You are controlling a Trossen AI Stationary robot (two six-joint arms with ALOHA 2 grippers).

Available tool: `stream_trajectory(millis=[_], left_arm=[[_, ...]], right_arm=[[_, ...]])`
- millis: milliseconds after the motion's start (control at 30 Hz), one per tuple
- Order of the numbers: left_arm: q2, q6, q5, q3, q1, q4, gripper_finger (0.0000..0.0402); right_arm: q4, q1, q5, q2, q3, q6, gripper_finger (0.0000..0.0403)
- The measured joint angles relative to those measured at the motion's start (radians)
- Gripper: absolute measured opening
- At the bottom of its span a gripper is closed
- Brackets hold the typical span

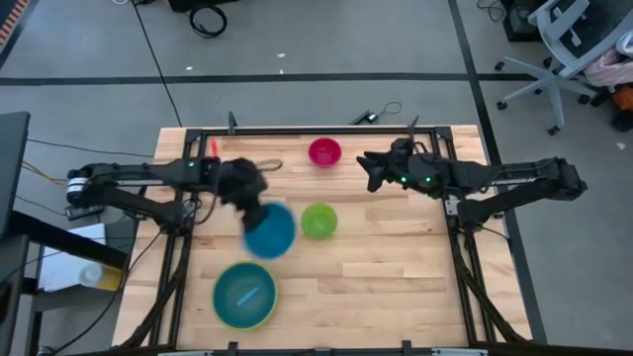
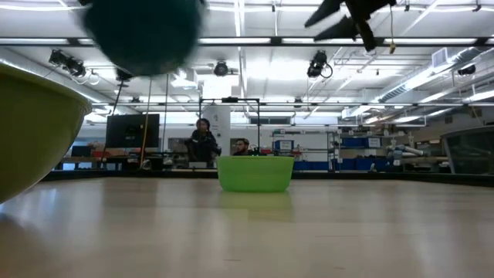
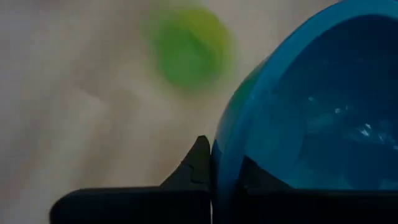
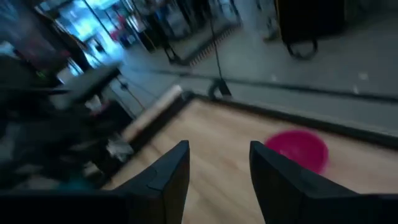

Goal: Nest bowls inside each other
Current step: Stack the medium blue bowl on top of the large light blue bowl

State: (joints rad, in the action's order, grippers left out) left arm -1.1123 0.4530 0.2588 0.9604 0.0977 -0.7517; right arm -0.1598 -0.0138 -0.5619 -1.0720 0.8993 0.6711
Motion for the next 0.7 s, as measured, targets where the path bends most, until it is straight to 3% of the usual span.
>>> stream_trajectory(millis=[67, 200, 433, 567, 700], left_arm=[[0.025, 0.013, 0.109, 0.001, -0.05, -0.146, 0.001], [0.036, 0.053, 0.105, -0.001, -0.22, -0.3, 0.001], [-0.049, 0.088, 0.071, -0.001, -0.476, -0.123, 0.001], [-0.136, 0.126, -0.037, -0.001, -0.536, -0.117, 0.0018], [-0.22, 0.189, -0.12, -0.001, -0.557, -0.075, 0.0045]], right_arm=[[-0.054, -0.02, 0.024, -0.011, 0.0, 0.049, 0.017], [-0.092, -0.036, 0.101, -0.065, -0.001, 0.097, 0.017], [-0.089, -0.019, 0.178, -0.204, -0.001, 0.203, 0.017], [-0.092, -0.019, 0.275, -0.273, -0.001, 0.22, 0.017], [-0.113, -0.018, 0.299, -0.328, -0.001, 0.258, 0.017]])
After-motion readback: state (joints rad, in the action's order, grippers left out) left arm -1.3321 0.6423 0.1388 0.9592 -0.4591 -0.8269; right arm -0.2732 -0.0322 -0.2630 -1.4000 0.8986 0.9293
